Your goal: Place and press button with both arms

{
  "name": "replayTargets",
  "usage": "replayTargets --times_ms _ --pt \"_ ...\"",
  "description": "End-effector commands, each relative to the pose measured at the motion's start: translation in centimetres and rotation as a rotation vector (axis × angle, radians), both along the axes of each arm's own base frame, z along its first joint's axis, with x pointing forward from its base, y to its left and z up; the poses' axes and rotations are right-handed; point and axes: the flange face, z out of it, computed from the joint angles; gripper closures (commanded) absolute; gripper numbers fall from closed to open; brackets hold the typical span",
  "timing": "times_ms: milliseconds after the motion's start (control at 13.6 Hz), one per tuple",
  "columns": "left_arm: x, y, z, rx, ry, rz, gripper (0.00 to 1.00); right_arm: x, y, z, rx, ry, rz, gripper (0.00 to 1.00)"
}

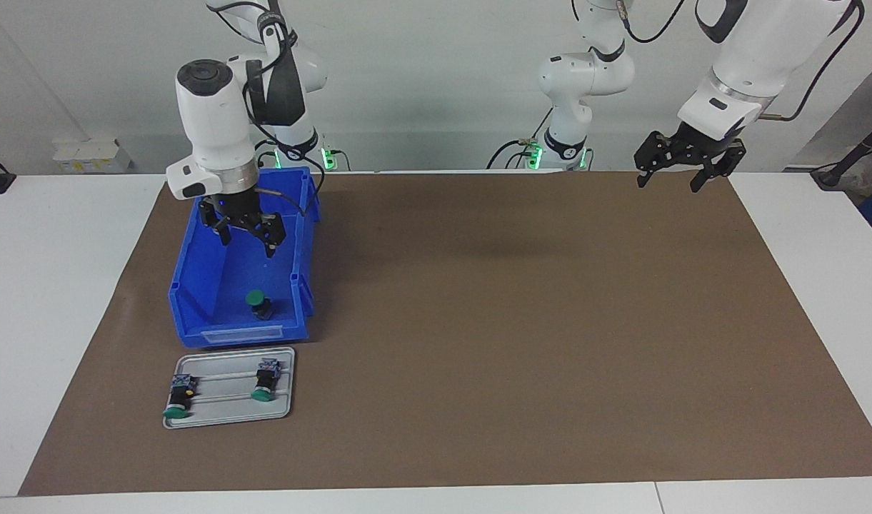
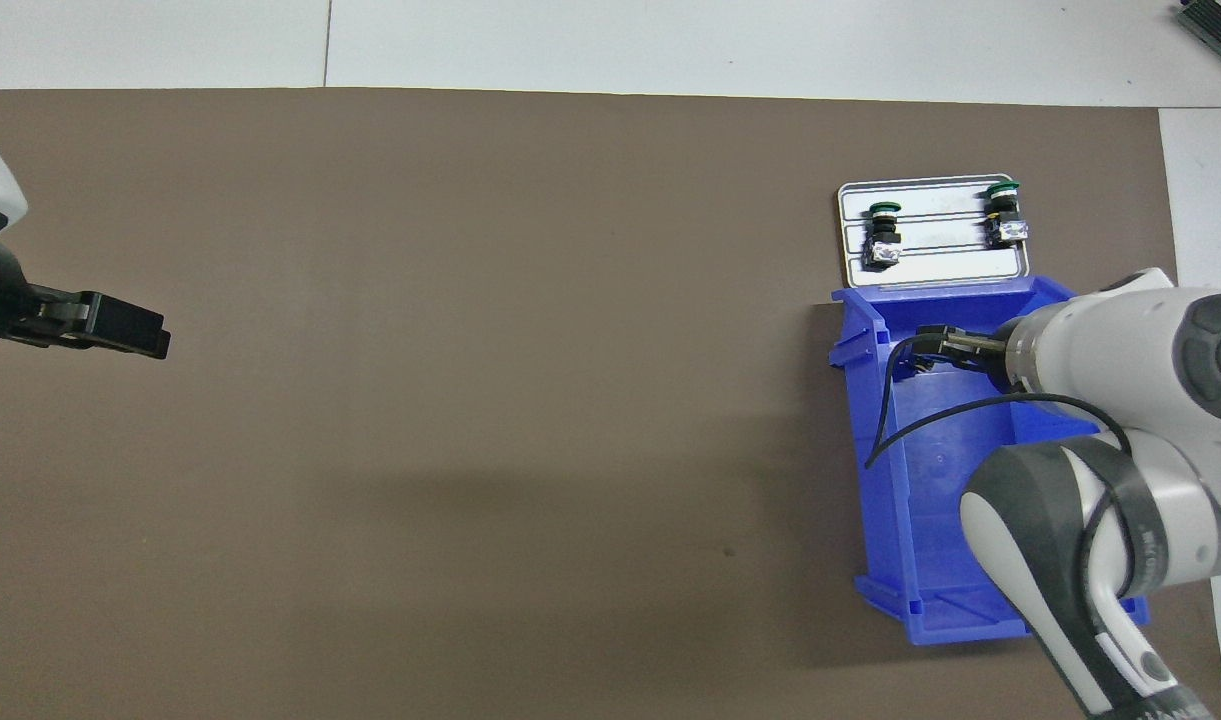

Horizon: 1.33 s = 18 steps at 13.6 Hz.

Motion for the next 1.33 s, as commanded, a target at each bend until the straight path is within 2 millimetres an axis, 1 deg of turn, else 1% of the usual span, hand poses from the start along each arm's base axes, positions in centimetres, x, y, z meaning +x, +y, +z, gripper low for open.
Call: replayTargets --times_ms 0,74,221,295,369,443,590,664,811,885,959,1107,1254 --pt "-0.8 0.5 0.0 0.019 -0.007 0.007 0.00 1.1 -0.5 4.4 0.006 0.045 0.053 0.04" --pt "-0.8 0.4 0.0 0.020 -0.007 0.004 0.00 1.3 -0.8 5.8 0.035 0.058 0.065 0.04" --pt "-0.8 0.4 0.0 0.018 -0.007 0.005 0.00 1.9 -1.6 9.3 0.095 0.087 0.095 0.04" --pt "-0.8 0.4 0.0 0.020 -0.007 0.004 0.00 2.9 -2.6 10.8 0.100 0.113 0.122 0.04" --pt "-0.8 0.4 0.0 0.018 -0.007 0.007 0.00 3.5 -3.0 12.4 0.110 0.122 0.152 0.04" --pt "-0.8 0.5 0.0 0.019 -0.007 0.005 0.00 4.1 -3.6 13.4 0.114 0.140 0.163 0.03" --pt "-0.8 0.5 0.0 0.019 -0.007 0.005 0.00 4.6 -4.6 14.2 0.117 0.181 0.182 0.02" --pt "-0.8 0.4 0.0 0.018 -0.007 0.005 0.00 4.9 -5.0 14.9 0.119 0.201 0.183 0.02" --pt "-0.8 0.5 0.0 0.019 -0.007 0.005 0.00 5.2 -5.9 17.3 0.151 0.246 0.166 0.01" --pt "-0.8 0.5 0.0 0.019 -0.007 0.007 0.00 5.3 -6.8 18.4 0.158 0.254 0.159 0.01" --pt "-0.8 0.4 0.0 0.020 -0.007 0.004 0.00 5.2 -7.1 18.9 0.162 0.251 0.177 0.01" --pt "-0.8 0.4 0.0 0.020 -0.007 0.005 0.00 4.9 -7.7 19.4 0.166 0.218 0.175 0.01" --pt "-0.8 0.4 0.0 0.020 -0.007 0.004 0.00 3.8 -7.7 17.2 0.165 0.216 0.173 0.00"
